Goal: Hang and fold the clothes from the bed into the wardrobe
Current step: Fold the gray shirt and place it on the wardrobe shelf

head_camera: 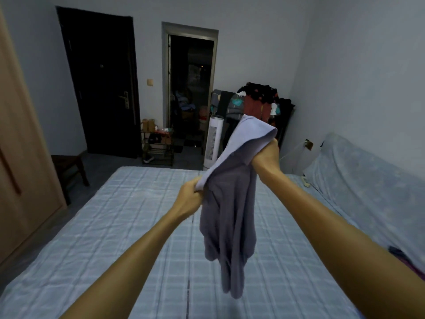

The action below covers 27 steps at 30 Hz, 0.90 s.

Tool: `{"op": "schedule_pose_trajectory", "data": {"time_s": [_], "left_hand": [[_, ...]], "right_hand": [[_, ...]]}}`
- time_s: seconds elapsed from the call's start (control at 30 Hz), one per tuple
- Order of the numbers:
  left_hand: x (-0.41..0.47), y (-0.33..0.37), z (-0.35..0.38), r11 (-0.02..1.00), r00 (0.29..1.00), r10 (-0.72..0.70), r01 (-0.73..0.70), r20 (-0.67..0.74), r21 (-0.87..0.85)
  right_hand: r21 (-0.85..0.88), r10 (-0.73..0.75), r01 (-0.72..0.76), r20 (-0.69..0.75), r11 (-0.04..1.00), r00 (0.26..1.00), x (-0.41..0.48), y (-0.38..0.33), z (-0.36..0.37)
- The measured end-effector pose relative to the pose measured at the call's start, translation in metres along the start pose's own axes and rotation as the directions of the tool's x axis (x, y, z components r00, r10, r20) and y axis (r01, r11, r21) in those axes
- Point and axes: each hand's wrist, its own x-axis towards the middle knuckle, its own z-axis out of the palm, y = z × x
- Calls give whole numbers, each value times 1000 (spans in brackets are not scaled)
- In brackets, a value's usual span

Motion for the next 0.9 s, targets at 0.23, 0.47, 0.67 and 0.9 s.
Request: {"op": "schedule_pose_trajectory", "data": {"time_s": [0.23, 0.47, 0.67, 0.9], "left_hand": [[5, 39, -29, 996, 997, -76, 77, 10, -45], [-12, 65, -38, 962, 978, -207, 204, -2, 183], [-34, 87, -61, 918, 939, -341, 324, 39, 230], [-77, 104, -81, 800, 910, -380, 414, -165, 435]], "right_hand": [[-142, 102, -107, -42, 984, 994, -13, 37, -55], [-301, 129, -80, 146, 950, 981, -26, 62, -67], [-498, 93, 14, 190, 867, 977, -45, 79, -57], [-301, 88, 50, 428, 952, 899, -80, 80, -82]]}}
